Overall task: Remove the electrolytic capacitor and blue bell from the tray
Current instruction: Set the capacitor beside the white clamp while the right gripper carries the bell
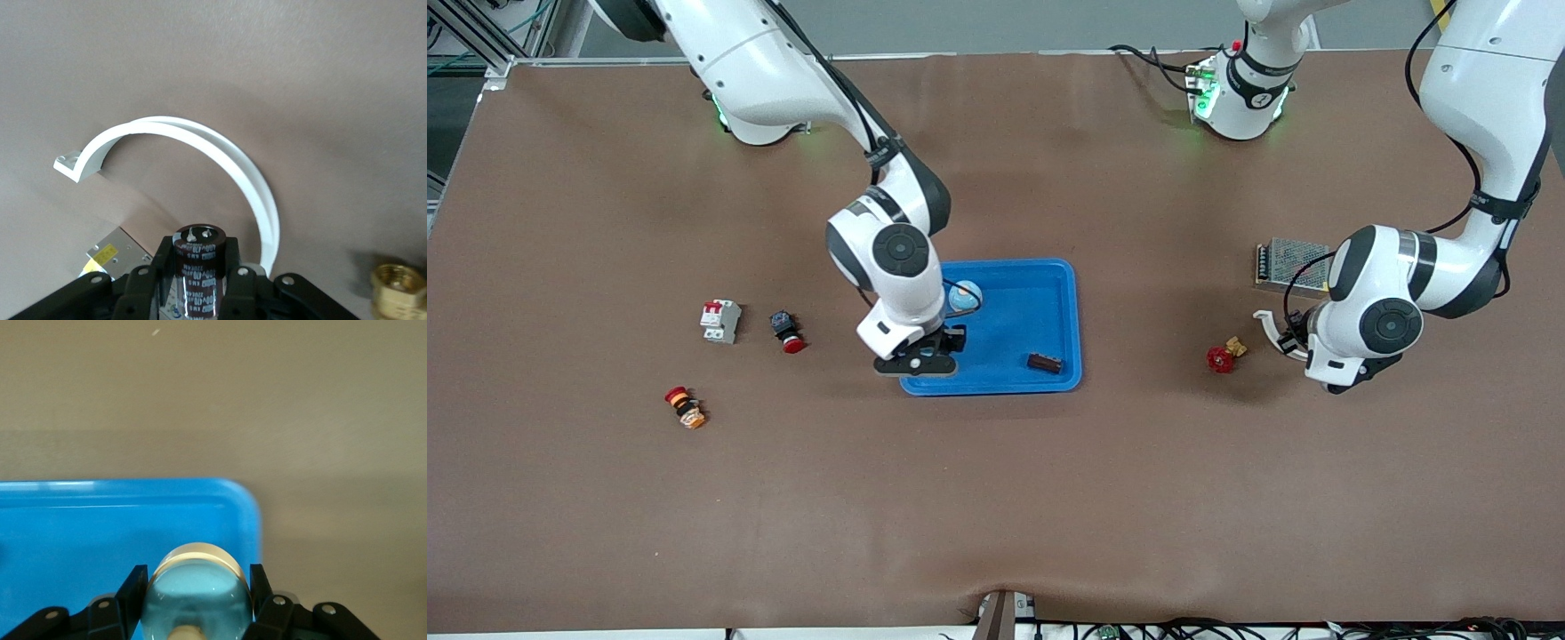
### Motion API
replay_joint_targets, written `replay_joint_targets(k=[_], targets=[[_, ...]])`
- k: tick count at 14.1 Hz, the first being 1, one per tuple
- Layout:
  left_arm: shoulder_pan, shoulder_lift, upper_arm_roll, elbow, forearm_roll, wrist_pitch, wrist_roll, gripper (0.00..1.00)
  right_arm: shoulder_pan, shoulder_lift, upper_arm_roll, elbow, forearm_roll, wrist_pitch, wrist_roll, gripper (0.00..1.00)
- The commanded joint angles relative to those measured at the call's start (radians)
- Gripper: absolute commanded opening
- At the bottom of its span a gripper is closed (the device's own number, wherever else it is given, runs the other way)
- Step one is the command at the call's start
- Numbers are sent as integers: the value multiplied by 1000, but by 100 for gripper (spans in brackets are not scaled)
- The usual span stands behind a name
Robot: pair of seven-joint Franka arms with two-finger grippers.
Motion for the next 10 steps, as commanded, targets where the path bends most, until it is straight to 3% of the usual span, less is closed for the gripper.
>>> replay_joint_targets(k=[1,10], targets=[[46,-39,-9,-51,23,12,100,0,-69,-86,15,-24,-12,-85,-139,45],[77,-14,-9,-71,24,104,164,0,-331,-251,13,-80,-12,-210,-821,45]])
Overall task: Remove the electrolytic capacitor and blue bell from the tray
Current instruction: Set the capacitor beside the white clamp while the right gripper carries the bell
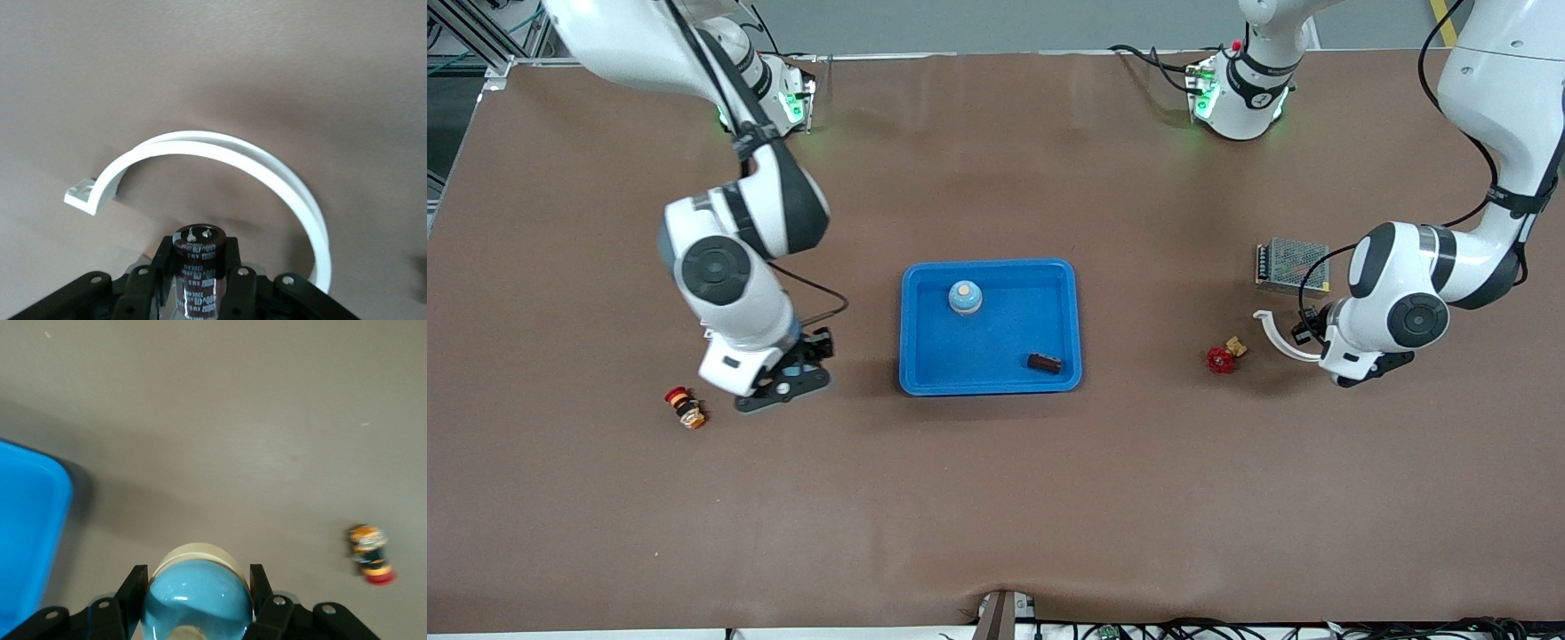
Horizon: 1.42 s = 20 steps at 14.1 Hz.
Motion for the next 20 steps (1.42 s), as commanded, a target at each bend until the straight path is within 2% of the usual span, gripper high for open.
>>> replay_joint_targets(k=[1,2,3,4,6,8,11,13,18,20], targets=[[6,-12,-5,-24,23,30,9,14,-99,-54,20,-47,-12,-12,-224,45],[6,-12,-5,-24,23,30,7,40,-139,-53,22,-47,-10,-12,-313,45],[6,-12,-5,-23,23,30,6,86,-181,-53,22,-47,3,-12,-410,45],[6,-14,-6,-20,21,30,1,100,-224,-53,22,-48,40,-13,-505,45],[6,-26,-8,-20,21,20,-2,100,-310,-51,20,-57,97,-12,-680,45],[5,-67,-17,-18,18,-31,7,100,-370,-50,19,-60,99,-12,-765,45],[5,-107,-73,11,-5,-108,-5,100,-446,-50,18,-92,99,-6,-888,45],[0,-109,-113,66,-98,-173,-37,100,-492,-51,19,-123,99,2,-940,45],[-23,-86,-242,154,-203,-215,-293,100,-560,-88,22,-304,108,167,-1001,45],[-76,-53,-255,200,-216,-215,-408,100,-565,-114,22,-381,109,229,-1001,45]])
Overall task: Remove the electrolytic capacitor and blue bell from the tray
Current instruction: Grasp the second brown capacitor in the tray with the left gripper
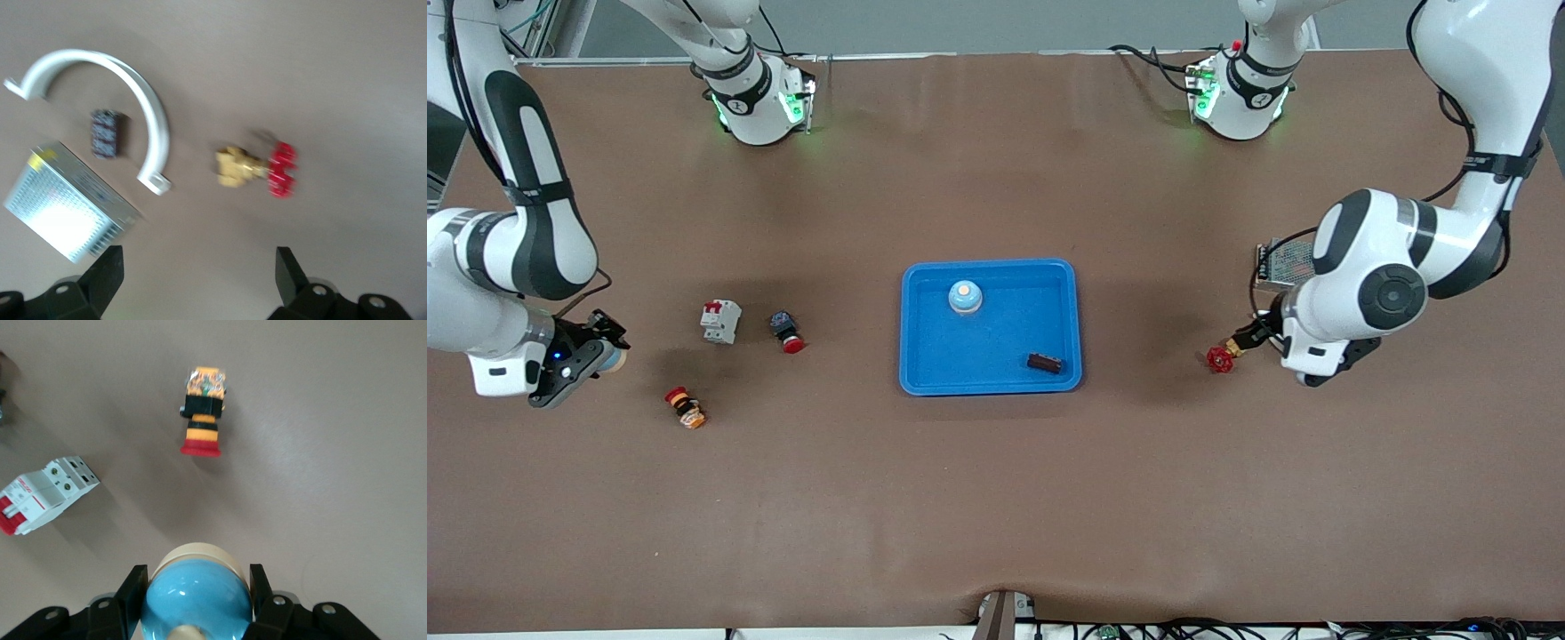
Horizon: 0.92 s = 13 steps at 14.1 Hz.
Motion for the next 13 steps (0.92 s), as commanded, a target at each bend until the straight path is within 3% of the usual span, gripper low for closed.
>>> replay_joint_targets(k=[1,4,8,13], targets=[[-85,61,-12,92,-30,-23,-167,100,-25,-85,21,-152,20,85,-17,45],[-187,147,-10,198,-31,-20,-374,100,-32,-84,21,-238,32,202,-20,45],[-313,273,-7,310,-22,52,-639,100,-43,-75,21,-266,32,242,-24,45],[-443,333,37,324,-17,230,-870,100,-52,-58,20,-326,32,358,-25,45]])
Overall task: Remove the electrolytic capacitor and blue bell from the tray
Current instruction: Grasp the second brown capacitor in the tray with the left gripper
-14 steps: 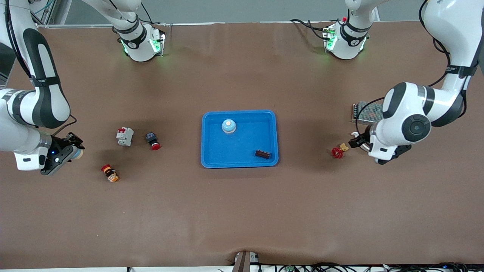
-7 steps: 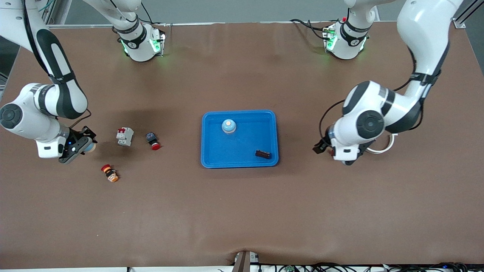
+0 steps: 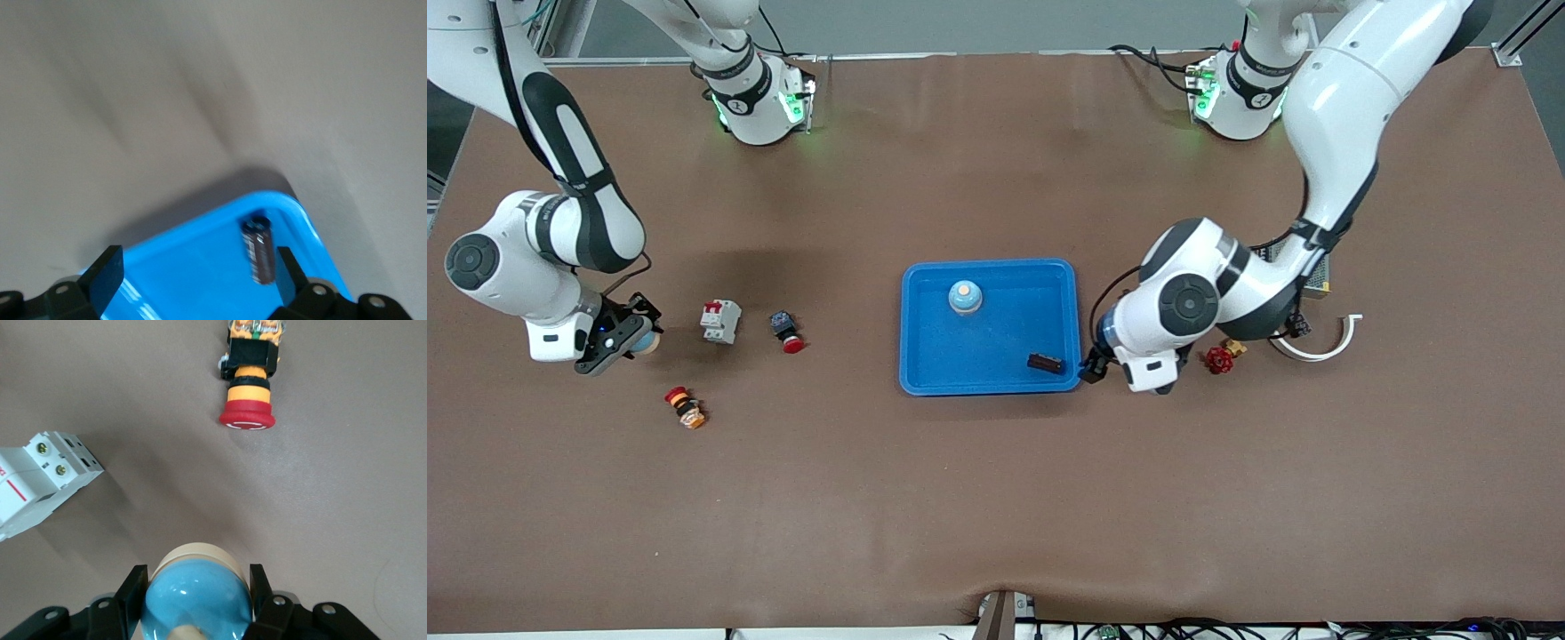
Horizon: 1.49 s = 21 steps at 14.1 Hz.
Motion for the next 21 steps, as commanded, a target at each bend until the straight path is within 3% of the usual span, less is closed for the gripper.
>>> replay_joint_targets(k=[1,4,8,11,18,19,20,21], targets=[[-78,22,50,29,3,52,-115,100,-29,-10,19,-48,17,53,-24,45],[-176,39,140,29,2,126,-224,100,-29,10,19,-48,17,68,-24,45],[-251,75,199,36,2,230,-330,100,-29,41,21,-48,17,114,-24,45],[-331,101,268,65,2,238,-367,100,-27,53,21,-48,17,119,-24,45],[-348,128,279,65,6,240,-362,93,-26,79,22,-48,17,151,-23,46],[-348,124,279,65,8,240,-361,90,-26,79,22,-48,17,151,-23,48],[-348,122,279,65,8,240,-361,84,-26,81,24,-48,17,153,-21,59],[-348,127,279,65,8,241,-359,72,-26,81,22,-46,17,153,-20,74]])
